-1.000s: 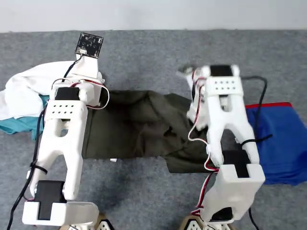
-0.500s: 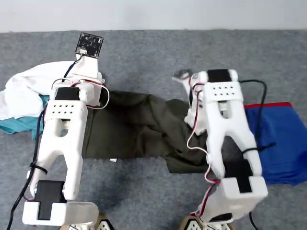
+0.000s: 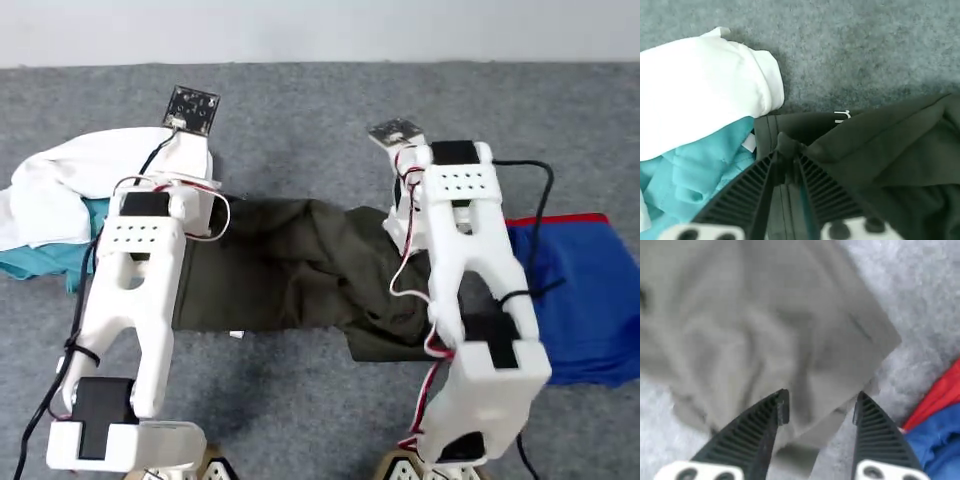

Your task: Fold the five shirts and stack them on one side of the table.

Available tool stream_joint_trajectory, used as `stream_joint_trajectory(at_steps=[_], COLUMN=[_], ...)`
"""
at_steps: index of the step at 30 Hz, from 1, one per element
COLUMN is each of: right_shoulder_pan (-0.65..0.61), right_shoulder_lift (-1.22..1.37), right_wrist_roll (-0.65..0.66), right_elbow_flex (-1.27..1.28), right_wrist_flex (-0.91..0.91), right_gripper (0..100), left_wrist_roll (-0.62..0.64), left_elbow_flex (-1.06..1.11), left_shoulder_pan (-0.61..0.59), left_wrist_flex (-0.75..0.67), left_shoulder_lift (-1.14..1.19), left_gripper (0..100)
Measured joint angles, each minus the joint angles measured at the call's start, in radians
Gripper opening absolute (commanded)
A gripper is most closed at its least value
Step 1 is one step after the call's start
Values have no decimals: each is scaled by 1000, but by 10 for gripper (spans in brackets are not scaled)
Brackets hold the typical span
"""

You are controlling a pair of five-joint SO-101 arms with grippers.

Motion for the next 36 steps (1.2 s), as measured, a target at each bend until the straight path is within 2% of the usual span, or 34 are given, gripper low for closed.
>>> stream_joint_trajectory(at_steps=[7, 11, 14, 23, 26, 28, 36], right_shoulder_pan=[94, 94, 94, 101, 101, 101, 100], right_shoulder_lift=[104, 121, 141, 213, 213, 212, 26], right_wrist_roll=[-11, -11, -11, -11, -11, -11, -11], right_elbow_flex=[0, 0, 0, -8, -9, -17, -17], right_wrist_flex=[-55, -97, -115, -120, -123, -123, -130], right_gripper=[210, 131, 87, 73, 2, 17, 10], left_wrist_roll=[0, 0, 0, 0, 0, 0, 0], left_elbow_flex=[138, 167, 167, 167, 167, 167, 167], left_shoulder_pan=[0, 0, 0, 0, 0, 0, 0], left_wrist_flex=[-163, -209, -215, -215, -215, -215, -215], left_shoulder_lift=[0, 0, 0, 0, 0, 0, 0], left_gripper=[13, 13, 13, 13, 13, 13, 13])
